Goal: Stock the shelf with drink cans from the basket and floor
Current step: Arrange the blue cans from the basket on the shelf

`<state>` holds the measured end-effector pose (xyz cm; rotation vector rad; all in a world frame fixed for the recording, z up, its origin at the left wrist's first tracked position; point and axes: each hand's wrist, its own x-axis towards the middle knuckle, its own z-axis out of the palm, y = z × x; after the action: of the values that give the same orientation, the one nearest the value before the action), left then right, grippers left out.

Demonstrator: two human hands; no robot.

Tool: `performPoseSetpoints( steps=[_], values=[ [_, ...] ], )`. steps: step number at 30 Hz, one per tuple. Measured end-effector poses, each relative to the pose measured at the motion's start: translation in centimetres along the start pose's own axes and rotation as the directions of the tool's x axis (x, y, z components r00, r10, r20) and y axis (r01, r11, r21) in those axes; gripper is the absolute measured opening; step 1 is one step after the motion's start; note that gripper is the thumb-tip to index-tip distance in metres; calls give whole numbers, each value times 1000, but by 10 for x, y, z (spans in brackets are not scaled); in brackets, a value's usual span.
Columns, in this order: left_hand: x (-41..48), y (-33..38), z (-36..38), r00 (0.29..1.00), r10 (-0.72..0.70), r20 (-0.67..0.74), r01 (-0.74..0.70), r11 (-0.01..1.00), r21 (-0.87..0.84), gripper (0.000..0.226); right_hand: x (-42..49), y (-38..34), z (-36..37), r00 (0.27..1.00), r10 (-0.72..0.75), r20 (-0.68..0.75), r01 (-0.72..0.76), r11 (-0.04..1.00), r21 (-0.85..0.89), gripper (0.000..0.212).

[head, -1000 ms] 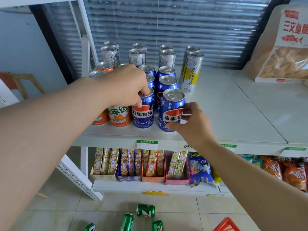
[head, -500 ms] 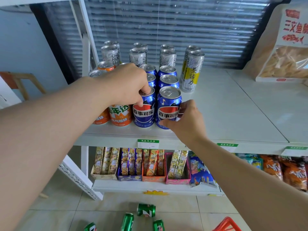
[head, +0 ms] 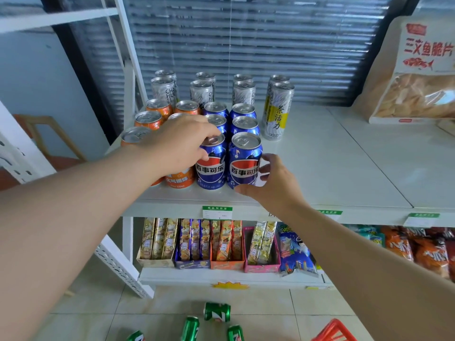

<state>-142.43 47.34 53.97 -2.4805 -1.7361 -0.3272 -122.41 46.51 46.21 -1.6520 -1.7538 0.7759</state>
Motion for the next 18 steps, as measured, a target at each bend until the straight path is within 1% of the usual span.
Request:
performPoseSetpoints(
  steps=[2,4,6,7,8,10,12,15,18],
  values=[
    [-7,1,3,998,-23,-57,19,997,-73,53,-5,1,-2,1000,-10,-12,10,1000,16,87],
    [-18,7,5,983,-59,-175,35,990,-134,49,-12,1,-4,997,-37,-63,40,998,41,71],
    [-35,15,9,936,-114,-333,50,980,-194,41,-22,1,-6,991,-71,-115,80,993,81,49],
    [-44,19,12,911,-147,-386,57,970,-237,37,-28,1,-7,986,-86,-140,101,989,104,40],
    [-55,23,17,896,-181,-405,63,956,-288,33,-35,2,-7,982,-96,-160,117,985,125,33],
    [-81,31,34,898,-226,-378,82,929,-361,26,-53,7,-6,979,-103,-179,132,978,159,23],
    [-107,37,55,911,-268,-313,131,909,-395,23,-71,16,-2,979,-107,-175,138,974,177,15],
    [-142,44,93,912,-377,-161,263,839,-476,24,-95,39,13,980,-105,-170,131,980,152,10],
    [-169,47,132,884,-467,-2,400,760,-513,26,-114,69,37,984,-85,-154,103,988,115,11]
  ],
)
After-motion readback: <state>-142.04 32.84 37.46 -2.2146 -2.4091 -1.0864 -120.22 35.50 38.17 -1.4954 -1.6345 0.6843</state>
